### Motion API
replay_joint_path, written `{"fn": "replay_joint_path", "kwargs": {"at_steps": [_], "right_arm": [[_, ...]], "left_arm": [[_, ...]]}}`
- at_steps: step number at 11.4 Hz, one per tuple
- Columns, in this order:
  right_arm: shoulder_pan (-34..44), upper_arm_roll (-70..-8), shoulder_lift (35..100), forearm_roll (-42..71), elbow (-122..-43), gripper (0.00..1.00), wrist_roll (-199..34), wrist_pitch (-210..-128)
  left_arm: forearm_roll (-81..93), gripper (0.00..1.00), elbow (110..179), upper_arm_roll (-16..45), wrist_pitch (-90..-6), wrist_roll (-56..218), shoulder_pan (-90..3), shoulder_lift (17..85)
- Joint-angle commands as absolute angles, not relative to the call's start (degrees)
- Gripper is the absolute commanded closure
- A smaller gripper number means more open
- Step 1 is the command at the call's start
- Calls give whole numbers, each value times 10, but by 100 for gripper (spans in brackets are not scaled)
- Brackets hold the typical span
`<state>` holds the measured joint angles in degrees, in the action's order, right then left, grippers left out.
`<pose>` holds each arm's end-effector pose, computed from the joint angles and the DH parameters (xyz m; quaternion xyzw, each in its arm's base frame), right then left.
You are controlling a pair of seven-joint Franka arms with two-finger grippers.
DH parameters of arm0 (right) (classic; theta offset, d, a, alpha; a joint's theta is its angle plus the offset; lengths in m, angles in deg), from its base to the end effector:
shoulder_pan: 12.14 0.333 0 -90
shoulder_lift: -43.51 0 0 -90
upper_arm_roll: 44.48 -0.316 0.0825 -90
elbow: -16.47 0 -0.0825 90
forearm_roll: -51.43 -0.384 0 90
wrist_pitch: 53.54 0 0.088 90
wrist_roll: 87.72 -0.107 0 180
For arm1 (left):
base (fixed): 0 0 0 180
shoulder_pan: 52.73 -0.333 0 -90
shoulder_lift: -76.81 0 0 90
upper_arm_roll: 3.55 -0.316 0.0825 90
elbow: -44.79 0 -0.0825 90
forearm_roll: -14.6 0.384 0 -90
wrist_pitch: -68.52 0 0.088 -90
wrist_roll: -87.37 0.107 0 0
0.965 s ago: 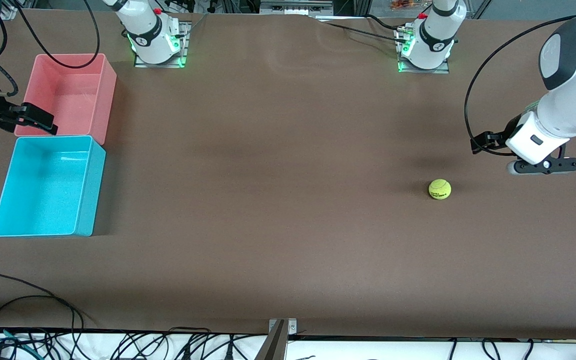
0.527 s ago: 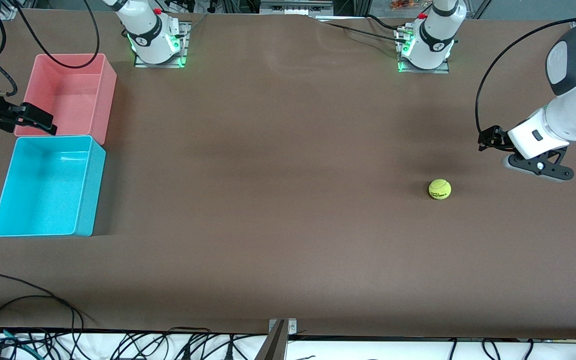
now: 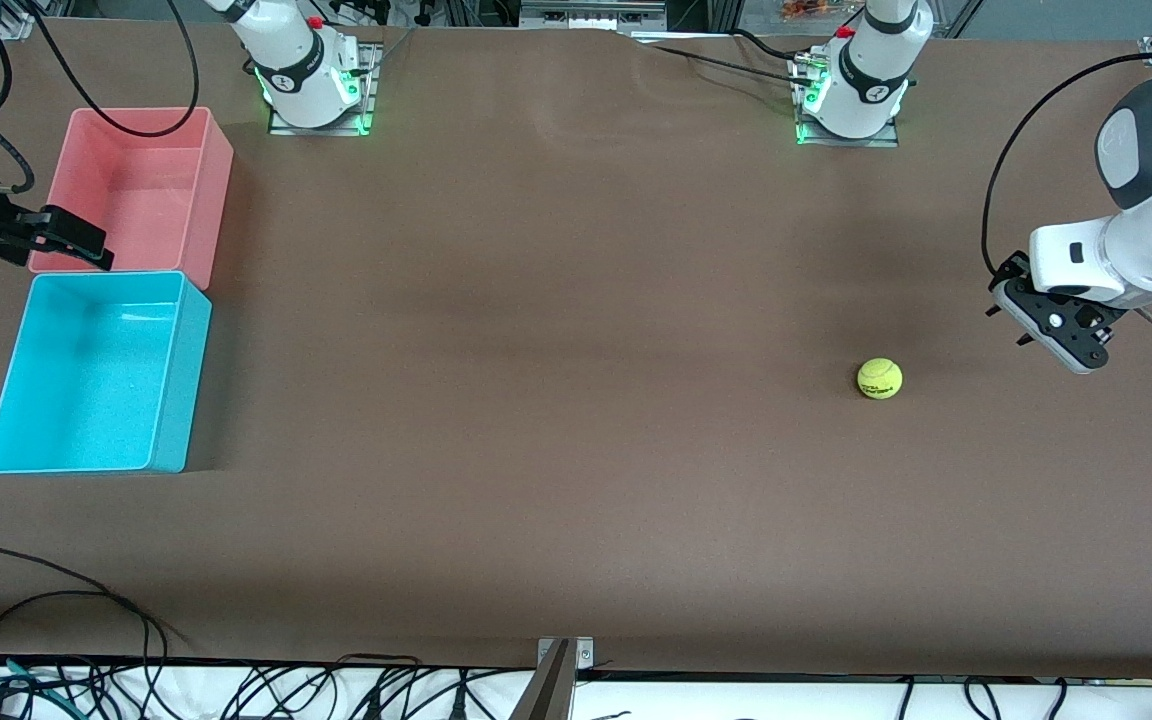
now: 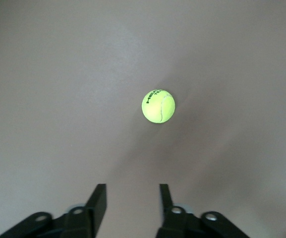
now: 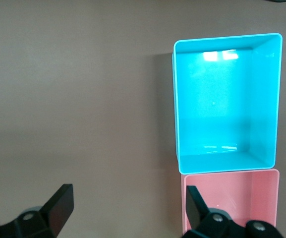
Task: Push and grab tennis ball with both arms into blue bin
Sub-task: 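Move the left gripper out toward the tennis ball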
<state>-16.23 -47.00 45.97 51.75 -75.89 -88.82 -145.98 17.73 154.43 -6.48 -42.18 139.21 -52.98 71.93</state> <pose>0.5688 -0.0167 0.5846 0.9995 -0.0231 -0.0208 0.0018 0.5723 0.0350 0.4441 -0.9060 0.4212 0.0422 0.0089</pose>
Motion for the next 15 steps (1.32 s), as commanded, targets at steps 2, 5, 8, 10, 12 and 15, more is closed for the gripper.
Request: {"fn": "replay_joint_path", "kwargs": {"at_steps": [2, 5, 8, 10, 12, 15], "right_arm": [[-163, -470, 457, 520, -760, 0, -879, -1461], [-163, -470, 457, 520, -760, 0, -879, -1461], [-163, -470, 458, 520, -760, 0, -879, -1461], [-163, -470, 458, 520, -761, 0, -879, -1461], [-163, -470, 458, 520, -761, 0, -879, -1461], [-162, -470, 461, 520, -760, 0, -878, -1461]], "left_arm": [[180, 52, 1578, -62, -463, 1558, -540, 728], [144, 51, 1611, -64, -490, 1669, -554, 725], [143, 69, 1636, -65, -521, 1718, -555, 722], [150, 89, 1637, -65, -522, 1730, -552, 708], [151, 96, 1655, -65, -556, 1751, -555, 697], [148, 93, 1670, -65, -618, 1807, -555, 673]]}}
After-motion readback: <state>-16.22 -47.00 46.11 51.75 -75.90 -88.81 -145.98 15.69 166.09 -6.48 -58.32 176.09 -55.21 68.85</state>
